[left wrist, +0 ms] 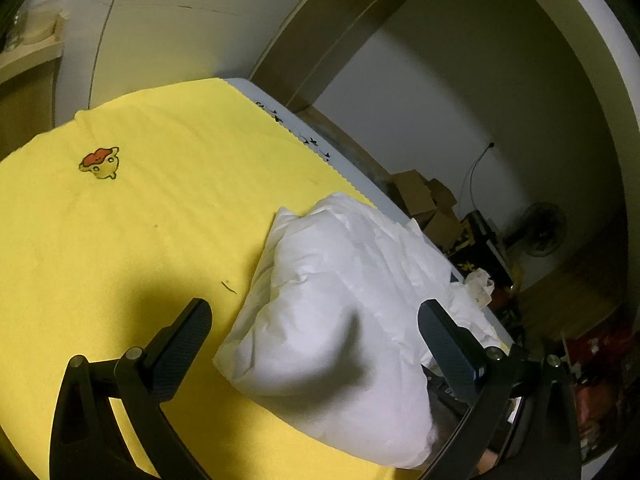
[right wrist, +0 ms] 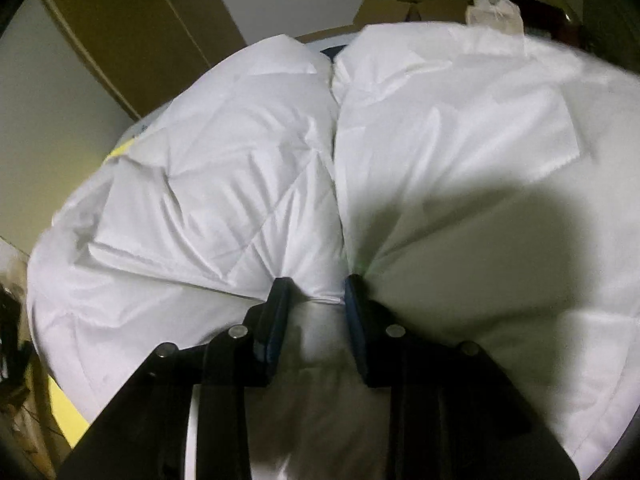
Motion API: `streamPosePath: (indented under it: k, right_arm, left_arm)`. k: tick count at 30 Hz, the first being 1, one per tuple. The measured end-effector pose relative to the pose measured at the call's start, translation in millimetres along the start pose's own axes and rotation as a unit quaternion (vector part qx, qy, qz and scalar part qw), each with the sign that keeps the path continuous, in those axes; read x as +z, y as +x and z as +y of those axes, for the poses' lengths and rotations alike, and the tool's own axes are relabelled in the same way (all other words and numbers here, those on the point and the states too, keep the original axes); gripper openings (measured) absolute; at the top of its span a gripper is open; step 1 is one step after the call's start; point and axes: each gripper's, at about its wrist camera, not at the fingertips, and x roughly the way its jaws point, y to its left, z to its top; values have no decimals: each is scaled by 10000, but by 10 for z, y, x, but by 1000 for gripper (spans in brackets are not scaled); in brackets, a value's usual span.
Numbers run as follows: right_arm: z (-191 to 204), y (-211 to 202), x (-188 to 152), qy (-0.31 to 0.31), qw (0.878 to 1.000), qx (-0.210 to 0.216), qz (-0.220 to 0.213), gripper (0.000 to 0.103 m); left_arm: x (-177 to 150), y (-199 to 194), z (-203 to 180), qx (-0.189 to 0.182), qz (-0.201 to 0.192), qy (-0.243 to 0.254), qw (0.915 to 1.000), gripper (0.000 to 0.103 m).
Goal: Fold large clothes
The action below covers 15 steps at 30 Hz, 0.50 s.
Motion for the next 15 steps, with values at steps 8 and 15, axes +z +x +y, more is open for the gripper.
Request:
streamPosePath:
  k: [8, 15]
  right_arm:
    - [-39, -482, -327, 256, 9957, 827, 323, 30]
    - [-142, -228, -496, 174, 9959, 834, 311, 7]
  left_arm:
    - [-36, -140, 173, -145, 56, -96, 9998, 103]
    - [-141, -142, 318, -701, 566, -542, 9945, 103]
